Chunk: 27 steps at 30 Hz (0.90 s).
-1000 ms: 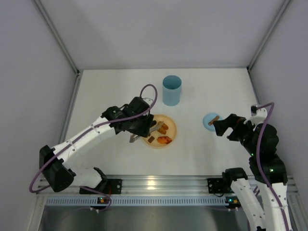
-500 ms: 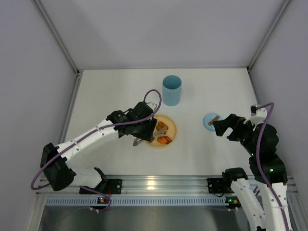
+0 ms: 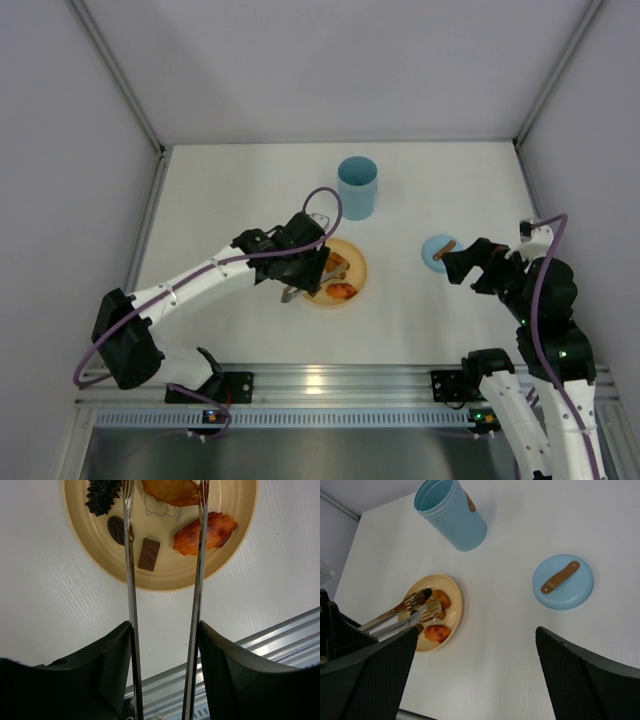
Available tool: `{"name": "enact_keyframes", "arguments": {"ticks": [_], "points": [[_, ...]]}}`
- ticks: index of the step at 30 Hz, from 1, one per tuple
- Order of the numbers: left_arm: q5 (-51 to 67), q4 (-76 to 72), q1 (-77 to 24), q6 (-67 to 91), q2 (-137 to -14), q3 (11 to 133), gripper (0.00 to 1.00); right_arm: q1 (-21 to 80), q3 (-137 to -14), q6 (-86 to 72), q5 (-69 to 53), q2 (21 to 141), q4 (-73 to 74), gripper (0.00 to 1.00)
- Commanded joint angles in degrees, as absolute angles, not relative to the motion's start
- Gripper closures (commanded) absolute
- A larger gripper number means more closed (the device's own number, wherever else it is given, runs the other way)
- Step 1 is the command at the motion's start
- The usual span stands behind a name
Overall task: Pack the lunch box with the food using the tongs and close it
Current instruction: Pick up the fake food from the plate.
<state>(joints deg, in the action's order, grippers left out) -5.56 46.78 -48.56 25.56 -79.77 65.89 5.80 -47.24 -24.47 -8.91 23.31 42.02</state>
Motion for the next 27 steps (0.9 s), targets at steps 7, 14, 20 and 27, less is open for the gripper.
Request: {"name": "enact_keyframes", "arguments": {"ticks": [7, 14, 20, 27], "points": [[-6.2, 43.9, -49.2, 26.1, -81.0, 65.5, 0.42, 5.0, -46.8, -23.7, -9.1, 22.3, 42.4, 0.01], [-6.1, 43.2, -49.5, 26.5, -81.7, 64.7, 0.42, 5.0, -46.8, -23.6, -9.0, 22.2, 42.7, 0.01], [-5.5, 43.2, -49.7, 26.5, -81.7, 64.2, 0.42, 5.1, -46.9, -23.6, -8.8, 22.1, 42.8, 0.01], [-5.0, 43.0, -49.7, 26.7, -80.8, 62.7, 0.42, 5.0, -47.3, -23.6, -8.6, 22.0, 43.2, 0.01]]}}
